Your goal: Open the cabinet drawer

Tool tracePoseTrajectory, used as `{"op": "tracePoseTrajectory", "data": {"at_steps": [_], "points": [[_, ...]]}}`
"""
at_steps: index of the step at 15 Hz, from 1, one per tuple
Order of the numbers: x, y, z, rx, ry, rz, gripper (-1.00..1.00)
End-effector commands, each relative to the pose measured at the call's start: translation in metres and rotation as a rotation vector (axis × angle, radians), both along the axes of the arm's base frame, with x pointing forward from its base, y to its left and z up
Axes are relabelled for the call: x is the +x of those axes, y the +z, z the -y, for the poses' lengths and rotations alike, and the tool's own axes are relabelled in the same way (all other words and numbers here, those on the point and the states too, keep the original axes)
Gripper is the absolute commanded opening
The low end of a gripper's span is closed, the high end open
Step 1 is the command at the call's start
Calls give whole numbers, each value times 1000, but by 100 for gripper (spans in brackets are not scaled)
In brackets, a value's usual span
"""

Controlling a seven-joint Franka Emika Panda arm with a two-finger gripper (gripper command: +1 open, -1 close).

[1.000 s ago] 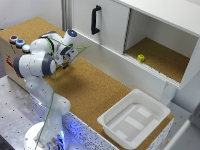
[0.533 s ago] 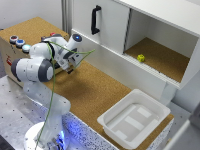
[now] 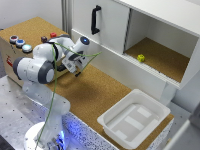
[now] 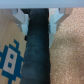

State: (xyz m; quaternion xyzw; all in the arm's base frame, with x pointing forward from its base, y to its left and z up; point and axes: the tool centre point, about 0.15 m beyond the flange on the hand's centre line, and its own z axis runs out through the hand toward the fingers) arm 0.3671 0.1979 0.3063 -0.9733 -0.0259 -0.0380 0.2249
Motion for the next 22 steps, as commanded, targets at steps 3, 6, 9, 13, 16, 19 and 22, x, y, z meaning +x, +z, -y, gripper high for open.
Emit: {"op": "tracePoseTrajectory", "data": {"at_steps": [3,6,9,13,16,19,22], "points": [[36,-21,53,-3,26,-59,-100],[35,-21,61,-9,3,-61,-100],[34,-16,68,-23,-18,-54,100],[32,27,72,-217,38,24,100],[31,68,79,-377,8,70,100],[32,112,76,-460,5,164,100],[31,146,60,-500,48,240,100]]}}
